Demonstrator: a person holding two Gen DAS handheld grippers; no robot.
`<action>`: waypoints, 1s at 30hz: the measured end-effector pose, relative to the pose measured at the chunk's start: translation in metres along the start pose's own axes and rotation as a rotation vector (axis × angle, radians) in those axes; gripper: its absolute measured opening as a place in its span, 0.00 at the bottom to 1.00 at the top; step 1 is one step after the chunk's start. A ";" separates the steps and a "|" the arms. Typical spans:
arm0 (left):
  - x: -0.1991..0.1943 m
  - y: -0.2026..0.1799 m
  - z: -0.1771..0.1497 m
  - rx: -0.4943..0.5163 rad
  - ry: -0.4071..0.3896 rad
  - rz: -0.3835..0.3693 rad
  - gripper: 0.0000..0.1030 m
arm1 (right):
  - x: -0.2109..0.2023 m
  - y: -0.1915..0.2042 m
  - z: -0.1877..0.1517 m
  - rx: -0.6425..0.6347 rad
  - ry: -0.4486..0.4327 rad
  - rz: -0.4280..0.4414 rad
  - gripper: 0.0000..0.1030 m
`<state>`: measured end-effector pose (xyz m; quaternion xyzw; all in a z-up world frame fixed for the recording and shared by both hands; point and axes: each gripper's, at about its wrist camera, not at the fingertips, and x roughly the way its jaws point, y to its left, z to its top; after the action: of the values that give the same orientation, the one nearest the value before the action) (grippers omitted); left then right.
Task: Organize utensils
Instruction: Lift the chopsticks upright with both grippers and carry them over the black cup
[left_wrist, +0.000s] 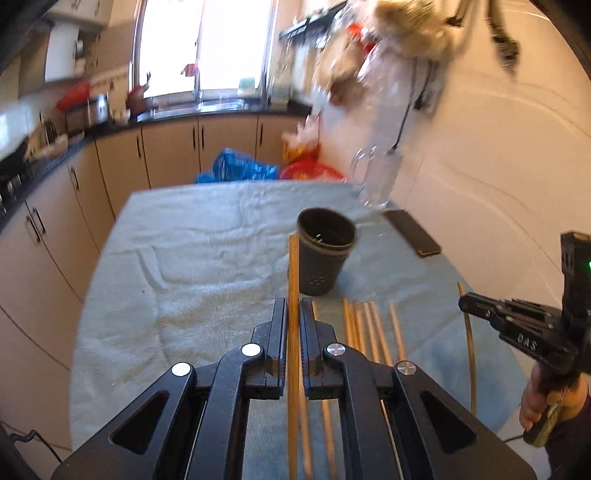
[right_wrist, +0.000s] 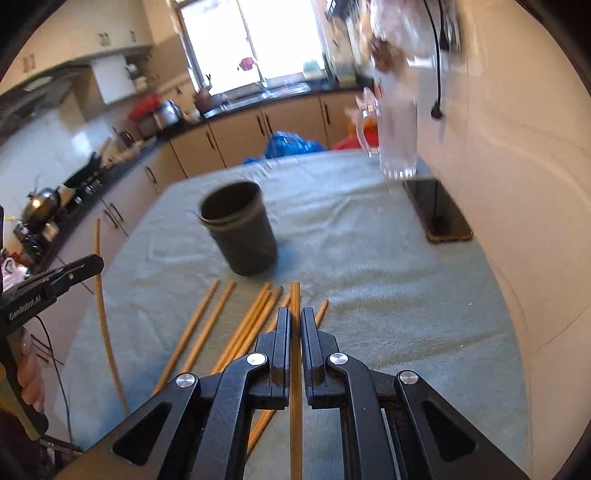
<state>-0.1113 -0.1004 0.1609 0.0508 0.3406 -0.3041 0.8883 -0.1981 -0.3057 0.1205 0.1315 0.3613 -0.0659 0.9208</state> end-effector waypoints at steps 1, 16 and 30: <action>-0.007 -0.005 -0.003 0.012 -0.016 0.004 0.06 | -0.009 0.001 -0.003 -0.002 -0.016 0.007 0.06; -0.080 -0.016 -0.024 -0.075 -0.158 -0.036 0.06 | -0.097 -0.005 -0.013 0.027 -0.202 0.072 0.06; -0.083 -0.020 0.052 -0.055 -0.288 -0.028 0.06 | -0.101 0.002 0.056 0.013 -0.316 0.098 0.06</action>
<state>-0.1415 -0.0901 0.2559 -0.0226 0.2183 -0.3109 0.9248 -0.2348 -0.3179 0.2293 0.1429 0.2045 -0.0432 0.9674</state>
